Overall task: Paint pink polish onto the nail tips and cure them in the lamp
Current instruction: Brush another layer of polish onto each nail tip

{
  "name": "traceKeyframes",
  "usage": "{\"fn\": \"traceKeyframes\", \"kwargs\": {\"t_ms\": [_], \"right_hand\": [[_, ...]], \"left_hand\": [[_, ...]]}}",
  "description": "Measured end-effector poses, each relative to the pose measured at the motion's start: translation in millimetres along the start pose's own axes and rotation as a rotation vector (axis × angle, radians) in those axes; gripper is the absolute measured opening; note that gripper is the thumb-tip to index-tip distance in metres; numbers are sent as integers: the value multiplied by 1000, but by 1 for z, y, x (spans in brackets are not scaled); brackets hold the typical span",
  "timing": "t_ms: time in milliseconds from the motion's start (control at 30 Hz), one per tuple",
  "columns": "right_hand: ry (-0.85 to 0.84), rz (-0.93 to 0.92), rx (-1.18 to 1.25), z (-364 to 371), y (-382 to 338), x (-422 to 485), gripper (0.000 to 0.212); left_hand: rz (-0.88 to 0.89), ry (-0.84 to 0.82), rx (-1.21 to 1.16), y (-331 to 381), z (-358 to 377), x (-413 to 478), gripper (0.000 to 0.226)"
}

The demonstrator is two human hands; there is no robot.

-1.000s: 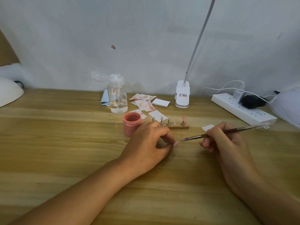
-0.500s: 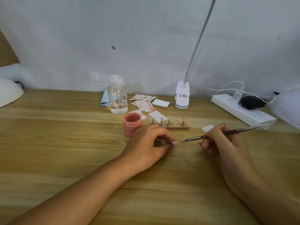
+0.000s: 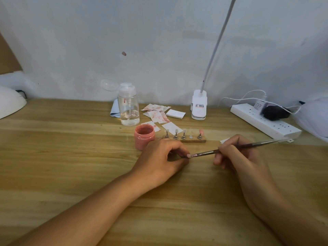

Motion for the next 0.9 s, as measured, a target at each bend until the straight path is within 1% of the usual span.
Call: {"fn": "traceKeyframes", "kwargs": {"t_ms": [67,133,300,367,433,500,600,733,800,900], "right_hand": [[-51,-28,-22,5,-4,-2,10],[-62,-31,-37,6,-5,-1,9],[50,39,-40,-4,3,1,9],[67,49,-35,-6,3,1,12],[45,33,-15,-4,1,0,11],[-16,-8,-4,3,-4,-1,10],[-63,-36,-42,8,-8,-2,7],[54,4,-56,-3,-2,1,6],[71,8,-34,-6,-1,2,8],[-16,-24,-10,2,-6,-1,8]], "left_hand": [[-4,-3,10,0,0,0,9],[-5,-6,4,0,1,1,10],[-5,-5,-21,0,0,1,10],[-9,-5,-24,0,0,1,10],[-14,-2,-24,0,0,1,10],[-18,-4,-14,-1,0,1,10],[-23,-7,-7,-2,0,1,10],[-19,-4,-9,-2,-1,2,9],[-15,-3,-7,-2,-1,2,9],[-5,-2,10,-1,-1,2,10]]}}
Point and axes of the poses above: each hand's wrist, its own x-axis towards the middle knuckle, its own z-axis out of the palm, y = z × x, the point moved 7 cm from there along x, towards the middle knuckle, and after that the axes turned 11 degrees about -x, right-handed, at the moved point
